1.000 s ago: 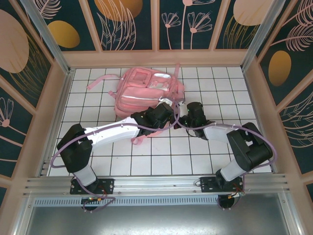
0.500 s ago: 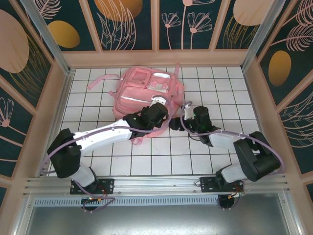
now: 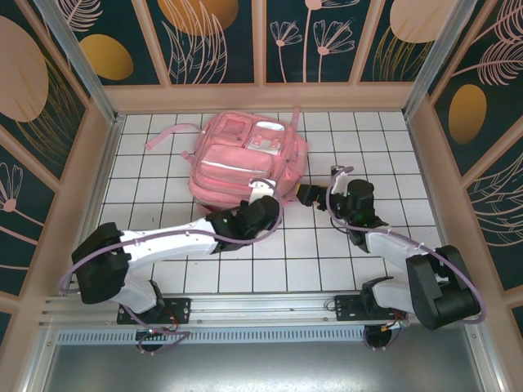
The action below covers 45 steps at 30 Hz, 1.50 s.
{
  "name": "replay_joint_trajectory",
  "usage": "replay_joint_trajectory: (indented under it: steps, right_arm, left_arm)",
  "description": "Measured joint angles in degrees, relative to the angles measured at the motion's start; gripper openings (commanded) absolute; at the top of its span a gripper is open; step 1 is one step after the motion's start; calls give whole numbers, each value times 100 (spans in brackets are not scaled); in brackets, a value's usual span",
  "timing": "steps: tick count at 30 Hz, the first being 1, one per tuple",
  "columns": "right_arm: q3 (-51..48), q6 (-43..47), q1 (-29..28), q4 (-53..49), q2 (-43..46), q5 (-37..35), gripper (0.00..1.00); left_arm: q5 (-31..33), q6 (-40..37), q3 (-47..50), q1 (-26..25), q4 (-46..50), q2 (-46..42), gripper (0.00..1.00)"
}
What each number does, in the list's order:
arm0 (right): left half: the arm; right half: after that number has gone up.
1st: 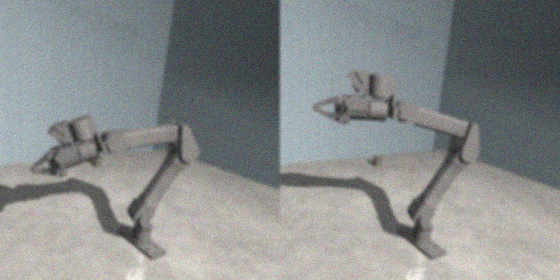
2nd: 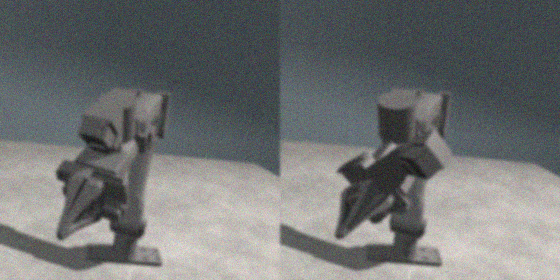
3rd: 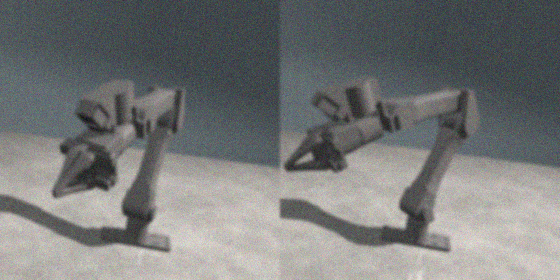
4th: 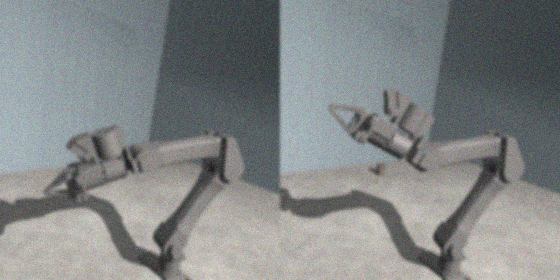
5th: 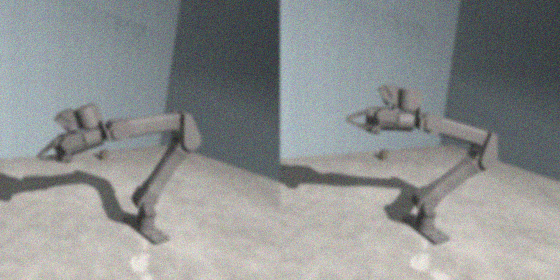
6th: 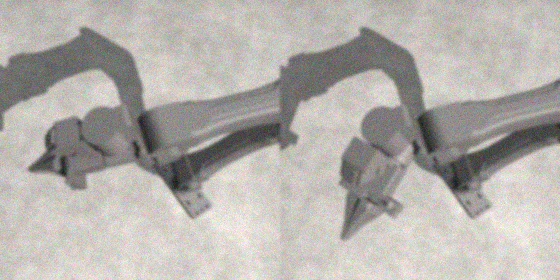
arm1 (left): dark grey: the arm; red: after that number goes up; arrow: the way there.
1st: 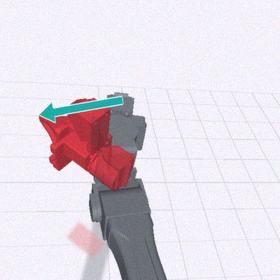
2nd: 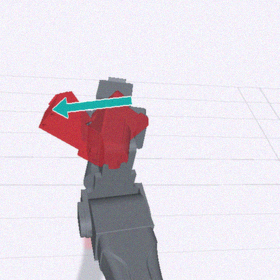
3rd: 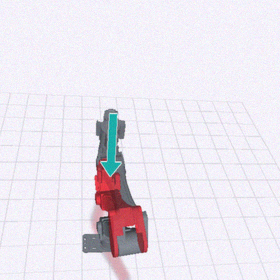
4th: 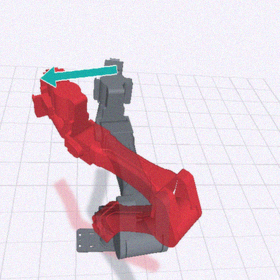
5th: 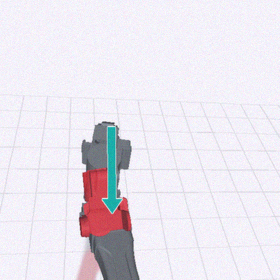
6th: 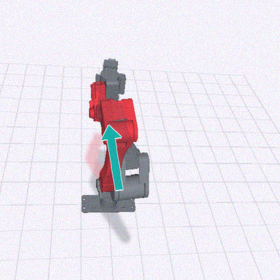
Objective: Pack the student bag
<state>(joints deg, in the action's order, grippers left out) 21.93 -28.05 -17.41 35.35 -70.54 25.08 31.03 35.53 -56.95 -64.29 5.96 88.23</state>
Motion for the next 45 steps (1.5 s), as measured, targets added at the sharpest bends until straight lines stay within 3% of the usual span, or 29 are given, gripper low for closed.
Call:
replay_joint_trajectory:
  steps: [9, 22, 33, 36, 40, 45]
  right_arm:
    - [7, -146, 129, 7, -63, -315, 99]
    - [-188, -278, 275, 44, 166, -750, 99]
    - [-308, -389, 302, 219, 302, -774, 99]
    - [-321, -402, 313, 219, 302, -793, 99]
    - [-330, -409, 319, 219, 299, -837, 99]
    - [-330, -424, 319, 221, 236, -831, 99]
  left_arm:
    - [284, 1023, -1123, -308, 33, 1843, 29]
    - [1145, 2037, -3005, -243, 1427, 3270, 29]
    - [1174, 2350, -3477, -59, 2048, 3851, 32]
    - [1226, 2363, -3504, -55, 2048, 3871, 27]
    - [1342, 2330, -3611, -39, 2092, 3917, 0]
    - [1432, 2350, -3493, -13, 2004, 3888, 0]
